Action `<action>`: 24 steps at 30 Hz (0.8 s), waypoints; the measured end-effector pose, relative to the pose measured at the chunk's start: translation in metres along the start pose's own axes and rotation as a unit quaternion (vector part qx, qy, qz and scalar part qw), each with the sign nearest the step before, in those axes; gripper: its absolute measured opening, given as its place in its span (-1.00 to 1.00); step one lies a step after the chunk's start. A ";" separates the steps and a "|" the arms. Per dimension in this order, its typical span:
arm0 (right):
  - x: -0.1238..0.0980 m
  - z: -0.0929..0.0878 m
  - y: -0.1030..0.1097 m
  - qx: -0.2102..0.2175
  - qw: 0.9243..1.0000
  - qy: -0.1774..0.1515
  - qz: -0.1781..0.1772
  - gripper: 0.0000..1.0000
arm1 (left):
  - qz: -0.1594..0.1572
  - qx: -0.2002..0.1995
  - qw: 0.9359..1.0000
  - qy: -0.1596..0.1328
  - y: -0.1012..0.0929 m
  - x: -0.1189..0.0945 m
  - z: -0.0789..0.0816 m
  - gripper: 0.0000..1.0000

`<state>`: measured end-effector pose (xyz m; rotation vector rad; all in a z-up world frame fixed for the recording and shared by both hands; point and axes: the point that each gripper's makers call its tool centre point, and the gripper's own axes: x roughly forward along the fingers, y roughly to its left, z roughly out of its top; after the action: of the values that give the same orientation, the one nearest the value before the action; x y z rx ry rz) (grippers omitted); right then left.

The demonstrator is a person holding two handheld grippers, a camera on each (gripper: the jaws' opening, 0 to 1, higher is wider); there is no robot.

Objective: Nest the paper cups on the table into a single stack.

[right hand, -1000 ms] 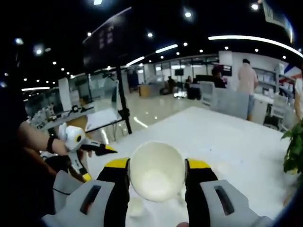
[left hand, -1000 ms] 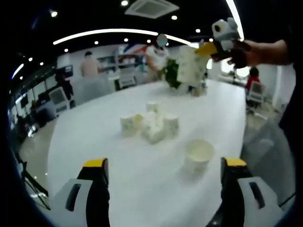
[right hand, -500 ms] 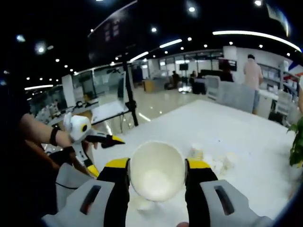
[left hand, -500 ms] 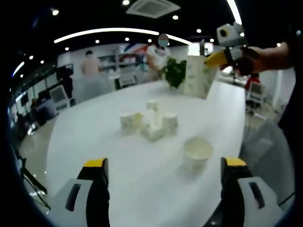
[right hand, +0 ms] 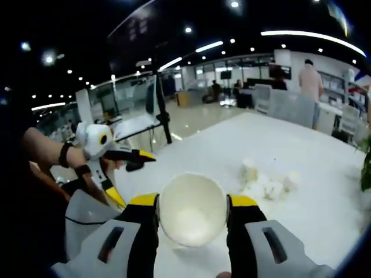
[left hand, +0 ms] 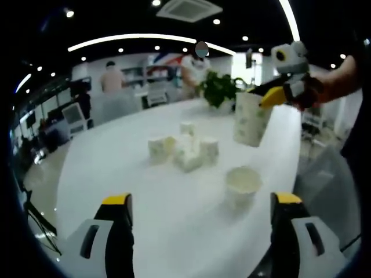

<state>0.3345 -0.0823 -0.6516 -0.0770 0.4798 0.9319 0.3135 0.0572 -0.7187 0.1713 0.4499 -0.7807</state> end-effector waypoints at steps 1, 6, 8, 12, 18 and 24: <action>0.002 -0.002 0.001 0.001 1.000 0.002 0.001 -0.15 | 0.001 0.000 1.000 -0.001 0.000 0.000 0.000 0.95; 0.012 -0.011 0.014 -0.007 1.000 0.011 0.014 -0.15 | -0.001 -0.002 1.000 0.002 0.001 0.001 -0.002 0.94; 0.017 -0.016 0.020 -0.007 1.000 0.015 0.021 -0.15 | -0.001 -0.002 1.000 0.003 0.002 0.001 -0.003 0.94; 0.027 -0.025 0.028 -0.030 0.999 0.028 0.032 -0.15 | 0.001 -0.004 1.000 0.003 0.003 0.000 -0.004 0.94; 0.036 -0.035 0.031 -0.036 0.998 0.036 0.039 -0.15 | 0.000 -0.006 1.000 0.006 0.000 0.000 -0.006 0.94; 0.042 -0.047 0.034 -0.048 0.997 0.050 0.046 -0.15 | -0.002 -0.009 1.000 0.007 0.000 0.001 -0.008 0.92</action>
<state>0.3117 -0.0434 -0.7069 -0.1913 0.5352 1.0442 0.3111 0.0588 -0.7259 0.1586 0.4710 -0.7787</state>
